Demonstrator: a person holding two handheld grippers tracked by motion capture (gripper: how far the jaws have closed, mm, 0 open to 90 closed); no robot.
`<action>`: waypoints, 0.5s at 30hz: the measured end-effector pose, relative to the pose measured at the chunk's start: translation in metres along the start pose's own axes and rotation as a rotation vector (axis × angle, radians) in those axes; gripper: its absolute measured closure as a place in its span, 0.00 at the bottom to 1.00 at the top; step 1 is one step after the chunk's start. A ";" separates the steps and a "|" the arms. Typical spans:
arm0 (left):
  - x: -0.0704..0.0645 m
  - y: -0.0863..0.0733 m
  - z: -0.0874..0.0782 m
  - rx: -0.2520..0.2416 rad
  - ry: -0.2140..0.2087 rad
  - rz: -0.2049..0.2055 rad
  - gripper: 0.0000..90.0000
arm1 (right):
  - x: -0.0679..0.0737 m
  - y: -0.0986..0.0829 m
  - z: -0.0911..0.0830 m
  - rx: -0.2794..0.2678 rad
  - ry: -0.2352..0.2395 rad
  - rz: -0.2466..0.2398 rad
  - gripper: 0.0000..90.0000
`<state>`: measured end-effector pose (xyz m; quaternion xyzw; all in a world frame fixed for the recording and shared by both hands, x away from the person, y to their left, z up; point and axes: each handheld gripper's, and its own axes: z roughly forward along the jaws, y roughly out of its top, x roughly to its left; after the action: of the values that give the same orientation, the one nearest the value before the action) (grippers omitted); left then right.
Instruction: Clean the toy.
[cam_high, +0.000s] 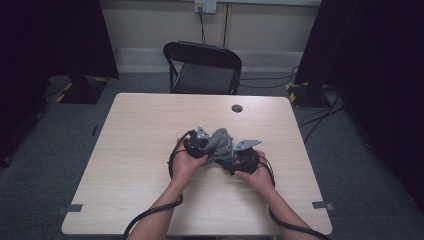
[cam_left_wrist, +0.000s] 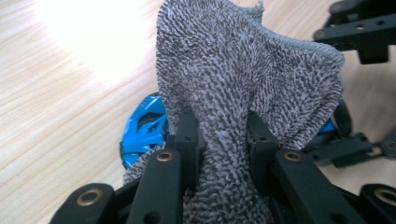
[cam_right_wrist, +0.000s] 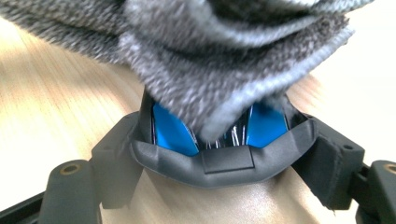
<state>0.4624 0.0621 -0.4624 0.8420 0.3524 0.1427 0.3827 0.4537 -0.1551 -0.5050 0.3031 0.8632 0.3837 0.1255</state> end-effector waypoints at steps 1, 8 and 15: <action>0.000 0.000 0.000 0.000 0.000 0.000 0.80 | 0.000 0.000 0.000 0.000 0.000 0.000 0.26; 0.017 0.001 0.005 0.023 0.042 -0.038 0.80 | 0.000 0.000 0.000 0.000 0.001 0.000 0.26; 0.028 -0.002 0.008 0.022 0.067 -0.079 0.80 | 0.000 0.000 0.000 0.000 0.001 -0.001 0.26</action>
<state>0.4849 0.0785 -0.4702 0.8263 0.3994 0.1518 0.3669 0.4537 -0.1552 -0.5050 0.3025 0.8634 0.3839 0.1252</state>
